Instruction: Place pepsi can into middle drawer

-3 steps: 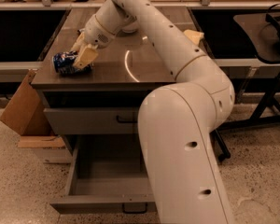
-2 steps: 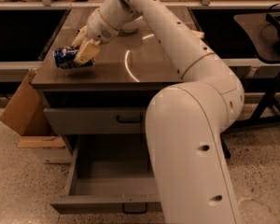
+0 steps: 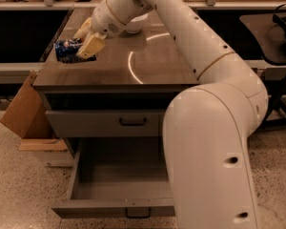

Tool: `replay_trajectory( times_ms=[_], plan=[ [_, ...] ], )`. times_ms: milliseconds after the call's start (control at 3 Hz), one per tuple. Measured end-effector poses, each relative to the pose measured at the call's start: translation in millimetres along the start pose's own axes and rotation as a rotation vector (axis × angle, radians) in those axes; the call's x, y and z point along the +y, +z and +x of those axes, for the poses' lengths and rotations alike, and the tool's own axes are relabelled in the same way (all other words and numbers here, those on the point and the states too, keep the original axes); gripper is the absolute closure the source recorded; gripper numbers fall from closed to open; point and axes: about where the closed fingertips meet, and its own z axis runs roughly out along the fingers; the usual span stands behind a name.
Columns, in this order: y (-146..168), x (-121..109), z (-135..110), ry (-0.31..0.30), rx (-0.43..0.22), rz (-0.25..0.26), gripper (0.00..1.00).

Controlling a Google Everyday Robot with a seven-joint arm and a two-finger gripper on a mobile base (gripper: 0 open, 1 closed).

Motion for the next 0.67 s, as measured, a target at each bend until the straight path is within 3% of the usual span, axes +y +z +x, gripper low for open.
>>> replay_trajectory(
  times_ms=[667],
  plan=[
    [-6, 26, 6, -0.045, 0.020, -0.026, 1.00]
  ],
)
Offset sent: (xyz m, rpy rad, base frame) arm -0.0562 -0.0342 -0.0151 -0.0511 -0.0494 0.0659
